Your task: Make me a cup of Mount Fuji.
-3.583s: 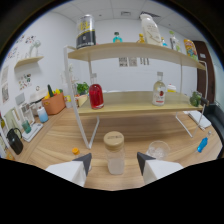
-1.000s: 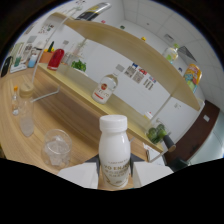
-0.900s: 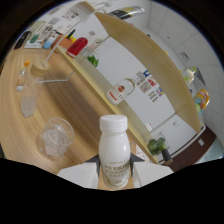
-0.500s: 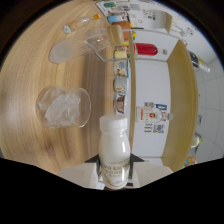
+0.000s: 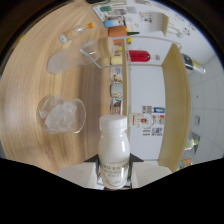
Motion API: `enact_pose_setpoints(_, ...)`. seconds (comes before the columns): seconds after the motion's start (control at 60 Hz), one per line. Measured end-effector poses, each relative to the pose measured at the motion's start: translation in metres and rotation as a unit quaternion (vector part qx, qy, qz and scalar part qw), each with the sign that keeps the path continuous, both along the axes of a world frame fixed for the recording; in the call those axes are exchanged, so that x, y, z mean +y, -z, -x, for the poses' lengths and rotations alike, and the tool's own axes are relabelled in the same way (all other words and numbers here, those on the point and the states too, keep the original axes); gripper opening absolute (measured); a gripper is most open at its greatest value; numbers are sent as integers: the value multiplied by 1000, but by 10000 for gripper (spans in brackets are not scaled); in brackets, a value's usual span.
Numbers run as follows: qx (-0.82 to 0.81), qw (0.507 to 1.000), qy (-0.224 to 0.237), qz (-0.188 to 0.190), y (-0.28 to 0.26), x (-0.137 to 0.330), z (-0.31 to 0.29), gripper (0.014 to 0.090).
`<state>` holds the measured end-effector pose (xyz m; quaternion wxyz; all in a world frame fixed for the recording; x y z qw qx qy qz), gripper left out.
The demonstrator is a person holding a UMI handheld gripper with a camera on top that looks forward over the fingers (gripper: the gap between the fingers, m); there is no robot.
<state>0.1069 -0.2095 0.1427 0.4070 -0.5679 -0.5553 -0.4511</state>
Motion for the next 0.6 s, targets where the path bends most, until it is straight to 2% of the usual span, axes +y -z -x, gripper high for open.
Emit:
enact_pose_setpoints(0.15,220,975,33,-16,-35,-10,2,475)
enact_pose_setpoints(0.317,475,879,47,-18,-63,-18,-2,476)
enact_pose_setpoints(0.45,596,798,91,-10,-46,-16,-19,475)
enact_pose_setpoints(0.6,667,732,134,11,0,-7,-30,474)
